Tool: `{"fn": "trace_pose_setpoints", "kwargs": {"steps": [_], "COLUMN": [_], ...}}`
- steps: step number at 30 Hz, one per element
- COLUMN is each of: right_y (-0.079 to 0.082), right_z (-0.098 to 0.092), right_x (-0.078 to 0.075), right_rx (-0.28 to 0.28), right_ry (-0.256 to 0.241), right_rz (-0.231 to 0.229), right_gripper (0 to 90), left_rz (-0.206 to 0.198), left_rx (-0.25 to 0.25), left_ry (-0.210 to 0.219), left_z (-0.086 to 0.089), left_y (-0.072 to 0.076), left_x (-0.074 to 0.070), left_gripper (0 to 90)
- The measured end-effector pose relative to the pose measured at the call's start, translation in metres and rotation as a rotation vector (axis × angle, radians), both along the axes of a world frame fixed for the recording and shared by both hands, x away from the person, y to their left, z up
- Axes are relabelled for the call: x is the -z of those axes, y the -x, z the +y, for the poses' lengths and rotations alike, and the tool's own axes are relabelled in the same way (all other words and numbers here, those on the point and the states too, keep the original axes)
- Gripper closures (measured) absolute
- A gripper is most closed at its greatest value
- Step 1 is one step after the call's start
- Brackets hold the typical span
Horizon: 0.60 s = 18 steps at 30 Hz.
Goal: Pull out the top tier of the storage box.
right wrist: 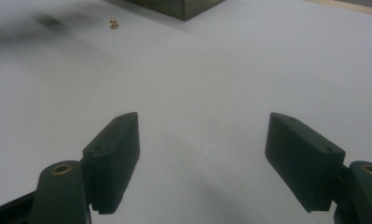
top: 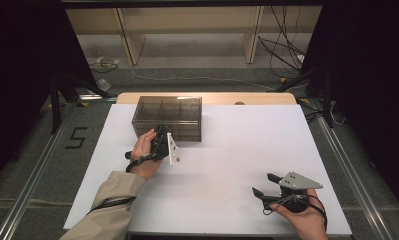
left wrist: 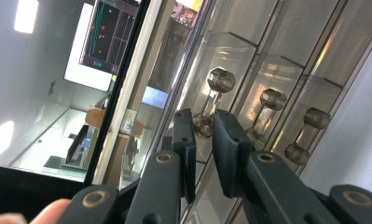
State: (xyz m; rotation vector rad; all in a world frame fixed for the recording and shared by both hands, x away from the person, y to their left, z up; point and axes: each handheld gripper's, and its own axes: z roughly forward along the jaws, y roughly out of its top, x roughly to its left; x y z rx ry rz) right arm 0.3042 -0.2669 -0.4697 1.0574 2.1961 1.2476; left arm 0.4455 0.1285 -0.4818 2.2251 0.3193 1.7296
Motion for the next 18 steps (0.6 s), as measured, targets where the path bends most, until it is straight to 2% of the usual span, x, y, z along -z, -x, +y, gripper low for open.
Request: {"fn": "trace_pose_setpoints", "kwargs": {"steps": [18], "right_y": [-0.0002], "right_z": [-0.0001], "right_x": [0.0001], "right_rx": [-0.001], "right_ry": [-0.003], "right_rz": [0.0], "right_gripper": [27.0], "left_rz": [-0.005], "left_rx": [0.002], "left_ry": [-0.009], "left_z": [0.0], "left_y": [0.0013], "left_x": [0.0003], "left_gripper": [79.6]}}
